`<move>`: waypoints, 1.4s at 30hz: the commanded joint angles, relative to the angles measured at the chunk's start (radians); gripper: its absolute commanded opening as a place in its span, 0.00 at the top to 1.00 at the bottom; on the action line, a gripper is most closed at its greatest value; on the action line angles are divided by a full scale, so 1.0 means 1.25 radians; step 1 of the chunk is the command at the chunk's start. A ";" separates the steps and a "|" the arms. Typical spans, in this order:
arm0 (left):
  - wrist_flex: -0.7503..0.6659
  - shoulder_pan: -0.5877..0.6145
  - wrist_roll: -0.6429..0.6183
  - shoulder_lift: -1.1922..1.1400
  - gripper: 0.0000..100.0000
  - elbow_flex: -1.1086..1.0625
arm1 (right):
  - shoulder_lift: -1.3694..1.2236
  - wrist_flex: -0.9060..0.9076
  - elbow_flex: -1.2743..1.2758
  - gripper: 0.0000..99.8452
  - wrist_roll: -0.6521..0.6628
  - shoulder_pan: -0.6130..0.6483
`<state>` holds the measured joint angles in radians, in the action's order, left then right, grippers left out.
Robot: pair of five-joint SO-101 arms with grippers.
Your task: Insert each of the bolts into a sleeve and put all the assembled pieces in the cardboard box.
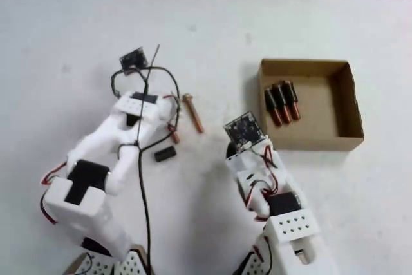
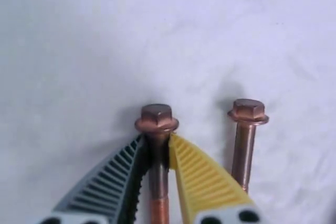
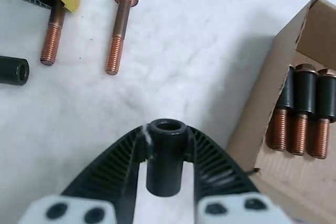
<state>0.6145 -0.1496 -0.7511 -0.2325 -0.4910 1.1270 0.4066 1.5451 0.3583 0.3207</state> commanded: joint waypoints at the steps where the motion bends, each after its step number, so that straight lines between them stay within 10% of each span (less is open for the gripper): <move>1: -0.041 0.015 0.092 0.003 0.98 0.025 | 0.018 -0.014 -0.006 0.98 0.002 -0.006; 23: -0.037 0.021 0.419 0.036 0.98 0.122 | 0.018 -0.020 -0.011 0.98 0.001 -0.006; 33: 0.145 0.017 0.473 0.334 0.98 0.074 | 0.018 -0.098 -0.006 0.98 -0.001 0.095; 42: 0.149 0.019 0.473 0.719 0.98 -0.107 | 0.018 -0.145 -0.011 0.98 -0.222 0.112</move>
<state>0.8017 -0.1327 -0.1665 0.4718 -0.6091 1.1270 0.2946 1.5451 0.1910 0.4511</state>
